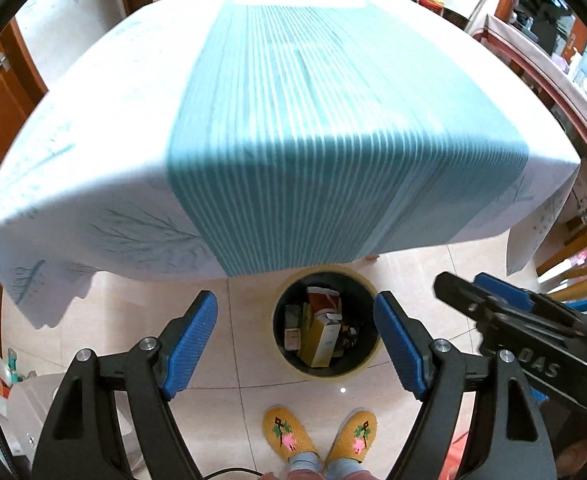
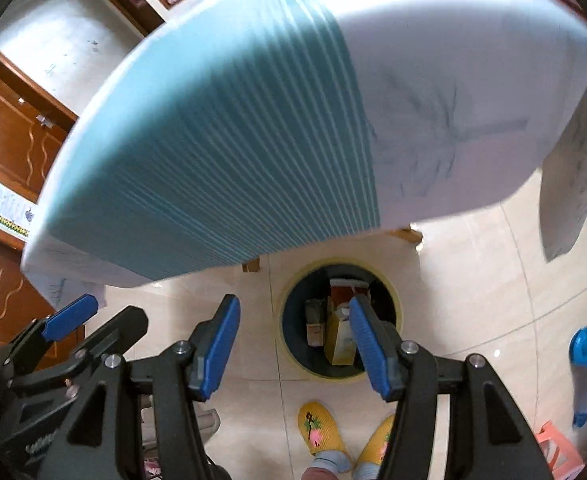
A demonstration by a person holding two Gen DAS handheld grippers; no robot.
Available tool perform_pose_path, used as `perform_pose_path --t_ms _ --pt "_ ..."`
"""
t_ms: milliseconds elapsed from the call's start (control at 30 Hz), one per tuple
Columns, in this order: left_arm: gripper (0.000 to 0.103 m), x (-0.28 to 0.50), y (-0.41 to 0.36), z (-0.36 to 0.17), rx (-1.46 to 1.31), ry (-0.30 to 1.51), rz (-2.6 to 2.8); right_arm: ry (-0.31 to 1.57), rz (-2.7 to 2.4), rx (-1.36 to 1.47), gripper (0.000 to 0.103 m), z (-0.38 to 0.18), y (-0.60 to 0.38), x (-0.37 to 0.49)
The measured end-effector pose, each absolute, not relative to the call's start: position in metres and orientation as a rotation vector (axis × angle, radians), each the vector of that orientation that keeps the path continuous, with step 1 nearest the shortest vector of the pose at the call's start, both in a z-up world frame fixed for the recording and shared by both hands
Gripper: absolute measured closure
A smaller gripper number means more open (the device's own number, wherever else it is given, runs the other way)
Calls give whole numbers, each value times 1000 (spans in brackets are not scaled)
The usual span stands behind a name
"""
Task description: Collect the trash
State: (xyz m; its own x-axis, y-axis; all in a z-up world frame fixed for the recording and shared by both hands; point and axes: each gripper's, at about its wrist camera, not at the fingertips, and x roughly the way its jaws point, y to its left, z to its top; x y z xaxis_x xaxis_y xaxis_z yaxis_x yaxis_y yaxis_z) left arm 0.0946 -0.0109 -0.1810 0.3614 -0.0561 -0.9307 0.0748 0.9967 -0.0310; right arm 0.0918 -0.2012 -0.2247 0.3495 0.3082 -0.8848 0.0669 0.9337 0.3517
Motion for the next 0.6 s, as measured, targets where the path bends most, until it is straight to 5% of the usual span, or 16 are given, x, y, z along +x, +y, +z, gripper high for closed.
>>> perform_pose_path --t_ms 600 --pt "24 92 -3 -28 -21 1087 3 1080 204 271 45 -61 -195 94"
